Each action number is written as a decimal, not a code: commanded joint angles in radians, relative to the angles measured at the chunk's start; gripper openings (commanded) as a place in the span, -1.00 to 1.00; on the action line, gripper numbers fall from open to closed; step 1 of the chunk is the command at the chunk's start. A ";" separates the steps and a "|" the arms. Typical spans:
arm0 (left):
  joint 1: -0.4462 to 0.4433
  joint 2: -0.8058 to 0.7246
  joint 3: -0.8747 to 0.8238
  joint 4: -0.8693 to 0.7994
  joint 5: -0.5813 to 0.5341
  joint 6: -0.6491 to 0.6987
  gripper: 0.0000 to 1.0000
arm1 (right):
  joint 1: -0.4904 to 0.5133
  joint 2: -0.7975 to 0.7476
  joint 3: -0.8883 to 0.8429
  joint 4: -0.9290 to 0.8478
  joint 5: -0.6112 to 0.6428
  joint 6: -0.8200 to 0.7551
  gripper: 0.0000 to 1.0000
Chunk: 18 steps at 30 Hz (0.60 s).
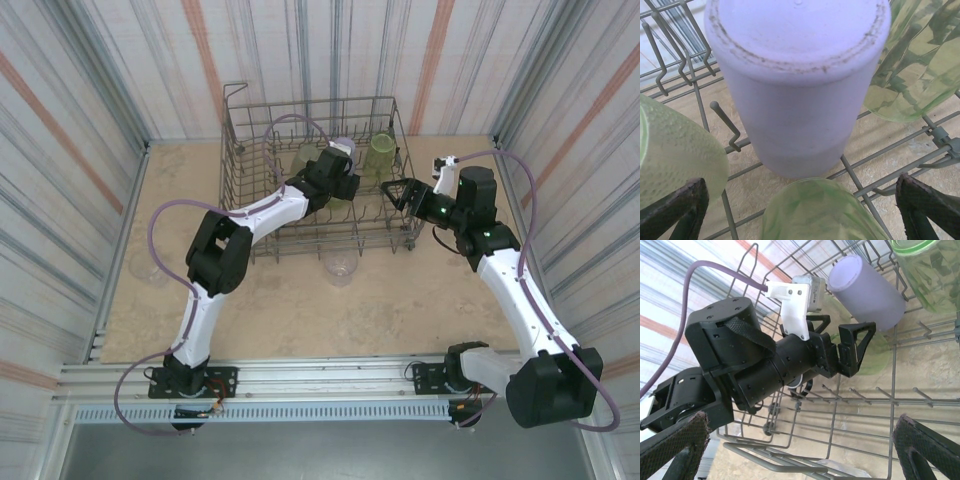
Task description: Load the cups into the dish rack
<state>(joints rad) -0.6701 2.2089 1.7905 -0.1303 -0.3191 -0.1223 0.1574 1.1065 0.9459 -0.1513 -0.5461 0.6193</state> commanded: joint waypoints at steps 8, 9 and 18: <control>-0.013 -0.146 -0.015 -0.043 -0.037 -0.031 0.97 | -0.017 -0.019 -0.004 -0.015 -0.017 0.003 0.98; -0.013 -0.157 -0.018 -0.044 -0.037 -0.036 0.97 | -0.018 -0.020 -0.004 -0.019 -0.019 0.003 0.98; -0.015 -0.242 -0.036 -0.062 -0.014 -0.068 0.97 | -0.033 -0.025 0.002 -0.056 -0.020 0.000 0.98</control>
<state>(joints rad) -0.6765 2.0212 1.7775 -0.1638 -0.3256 -0.1631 0.1337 1.1046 0.9459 -0.1768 -0.5533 0.6193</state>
